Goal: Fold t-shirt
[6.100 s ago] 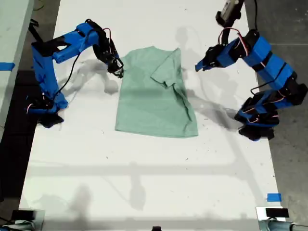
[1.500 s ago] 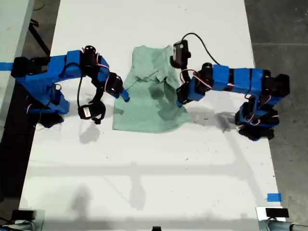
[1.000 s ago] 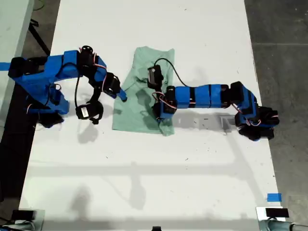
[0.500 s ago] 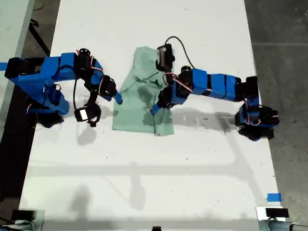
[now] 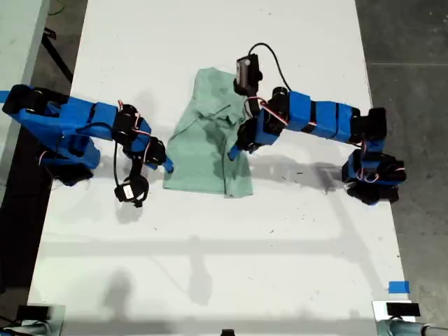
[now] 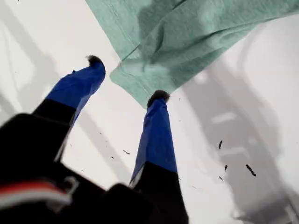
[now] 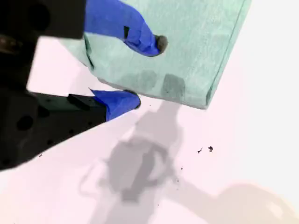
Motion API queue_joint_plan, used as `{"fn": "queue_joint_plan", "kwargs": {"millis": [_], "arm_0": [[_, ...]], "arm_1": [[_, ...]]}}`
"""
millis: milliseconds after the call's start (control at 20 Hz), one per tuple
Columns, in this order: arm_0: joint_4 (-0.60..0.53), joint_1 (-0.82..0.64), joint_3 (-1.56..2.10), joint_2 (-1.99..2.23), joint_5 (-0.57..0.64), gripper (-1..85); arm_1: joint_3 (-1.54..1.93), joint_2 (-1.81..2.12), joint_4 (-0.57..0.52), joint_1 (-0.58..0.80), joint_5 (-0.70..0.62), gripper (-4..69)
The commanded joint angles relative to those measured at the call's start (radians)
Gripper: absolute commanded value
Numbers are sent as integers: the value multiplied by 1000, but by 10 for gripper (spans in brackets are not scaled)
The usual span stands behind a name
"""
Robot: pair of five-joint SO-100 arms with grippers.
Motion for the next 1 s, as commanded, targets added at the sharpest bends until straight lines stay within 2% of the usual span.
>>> {"fn": "queue_joint_plan", "kwargs": {"millis": [0,200,350,400,450,700,950], "arm_0": [[-97,-37,23,-15,-11,188],[-178,-95,44,-150,-23,194],[-187,-133,6,-314,-46,178],[-172,-137,-14,-328,-43,114],[-178,-141,-11,-324,-43,0],[-170,-124,-5,-219,-34,-1],[-38,-161,-21,91,23,-1]], "arm_1": [[-8,86,5,11,-14,231],[-8,92,6,2,-14,223],[0,103,6,-2,-12,216],[3,106,6,-2,-9,215],[5,107,6,-2,-9,214],[11,107,6,-2,-3,206],[17,107,6,2,0,199]]}}
